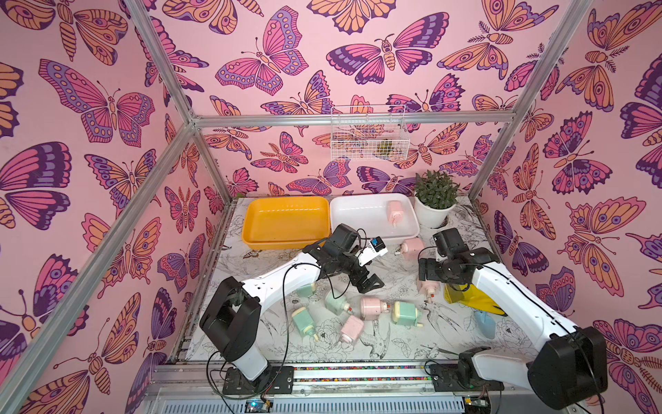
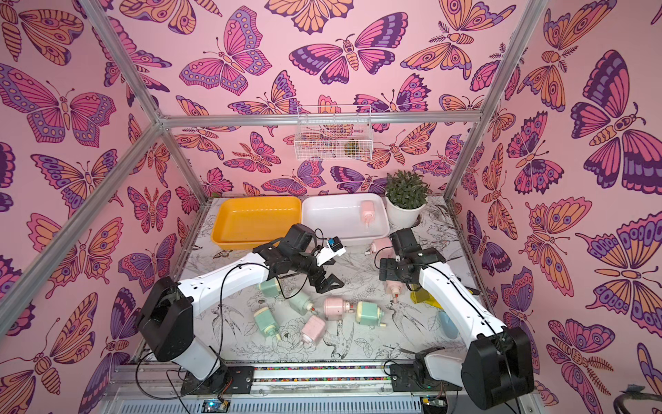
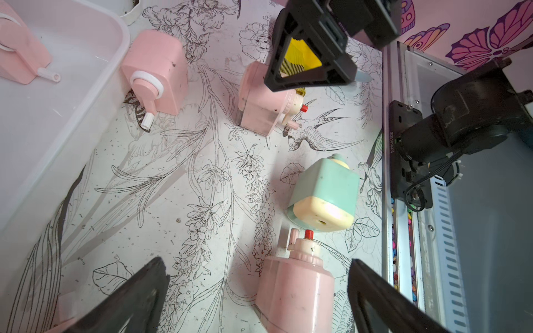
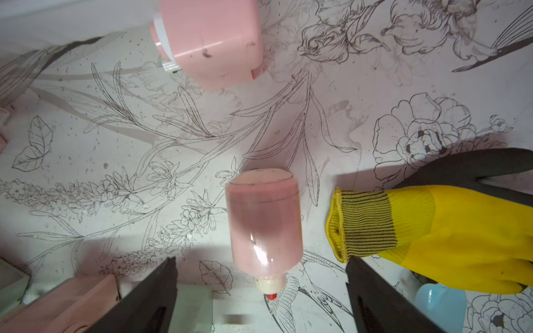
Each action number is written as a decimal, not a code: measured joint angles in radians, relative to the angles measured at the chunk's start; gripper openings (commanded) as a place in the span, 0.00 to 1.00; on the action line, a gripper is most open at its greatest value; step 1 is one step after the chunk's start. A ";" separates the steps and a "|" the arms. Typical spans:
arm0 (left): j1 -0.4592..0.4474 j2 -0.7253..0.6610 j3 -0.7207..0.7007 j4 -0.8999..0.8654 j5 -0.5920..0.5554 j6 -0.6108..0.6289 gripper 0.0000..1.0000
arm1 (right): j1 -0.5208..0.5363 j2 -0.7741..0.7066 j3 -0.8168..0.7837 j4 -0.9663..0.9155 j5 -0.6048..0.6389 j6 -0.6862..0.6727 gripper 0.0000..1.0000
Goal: Place the pencil sharpeners by color into the storage box
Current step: Pick up the pencil sharpener from the center of the board.
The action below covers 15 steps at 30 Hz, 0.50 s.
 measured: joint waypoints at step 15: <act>0.000 0.010 -0.076 0.208 -0.061 -0.069 1.00 | 0.000 0.088 -0.084 0.193 0.004 0.015 0.92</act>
